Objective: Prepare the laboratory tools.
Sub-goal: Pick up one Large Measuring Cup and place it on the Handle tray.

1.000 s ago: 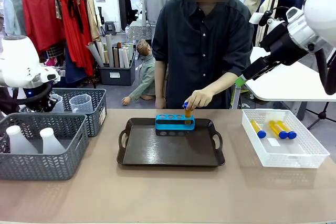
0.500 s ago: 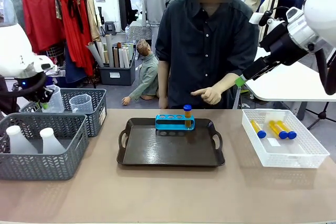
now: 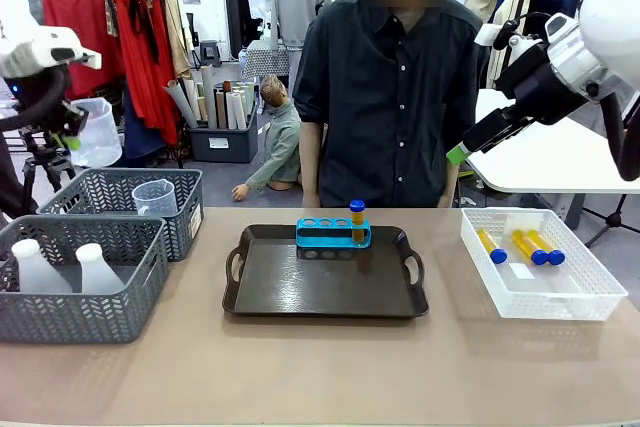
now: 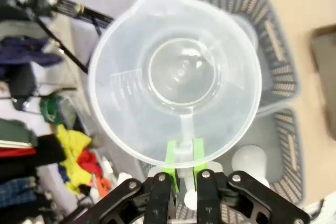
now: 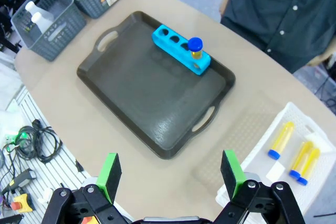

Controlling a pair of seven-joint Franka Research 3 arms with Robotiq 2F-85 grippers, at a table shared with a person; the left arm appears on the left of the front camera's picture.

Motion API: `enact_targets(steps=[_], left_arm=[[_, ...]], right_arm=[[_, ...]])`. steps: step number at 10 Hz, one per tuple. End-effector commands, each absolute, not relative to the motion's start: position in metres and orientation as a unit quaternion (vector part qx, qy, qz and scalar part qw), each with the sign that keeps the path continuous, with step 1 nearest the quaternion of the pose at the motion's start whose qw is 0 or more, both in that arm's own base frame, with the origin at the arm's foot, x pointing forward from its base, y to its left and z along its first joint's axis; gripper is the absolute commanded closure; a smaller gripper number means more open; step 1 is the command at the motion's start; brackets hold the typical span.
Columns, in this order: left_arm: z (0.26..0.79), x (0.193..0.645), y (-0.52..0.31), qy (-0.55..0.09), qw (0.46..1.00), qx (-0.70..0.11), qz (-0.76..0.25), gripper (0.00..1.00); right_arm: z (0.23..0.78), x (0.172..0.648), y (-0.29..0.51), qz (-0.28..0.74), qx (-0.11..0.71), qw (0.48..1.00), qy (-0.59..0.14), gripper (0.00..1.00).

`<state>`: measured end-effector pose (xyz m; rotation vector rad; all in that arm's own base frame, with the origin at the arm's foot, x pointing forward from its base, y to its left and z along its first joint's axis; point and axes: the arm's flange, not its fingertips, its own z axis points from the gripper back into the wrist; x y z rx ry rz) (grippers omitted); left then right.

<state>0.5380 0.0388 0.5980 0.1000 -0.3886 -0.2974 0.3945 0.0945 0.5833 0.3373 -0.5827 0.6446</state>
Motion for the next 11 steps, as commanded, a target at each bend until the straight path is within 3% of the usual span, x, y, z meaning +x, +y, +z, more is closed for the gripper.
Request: enact_targets(steps=[1, 5, 11], left_arm=[[0.624, 0.523, 0.024, -0.2, 0.956, 0.044, -0.208, 1.0], [0.681, 0.496, -0.015, -0.228, 0.929, 0.075, -0.281, 1.0], [0.685, 0.494, -0.023, -0.232, 0.931, 0.066, -0.275, 1.0]], right_arm=[[0.584, 0.394, 0.095, 0.311, 0.166, 0.892, -0.281, 0.0], [0.584, 0.394, 0.095, 0.311, 0.166, 0.892, -0.281, 0.0], [0.584, 0.394, 0.095, 0.311, 0.166, 0.892, -0.281, 0.0]])
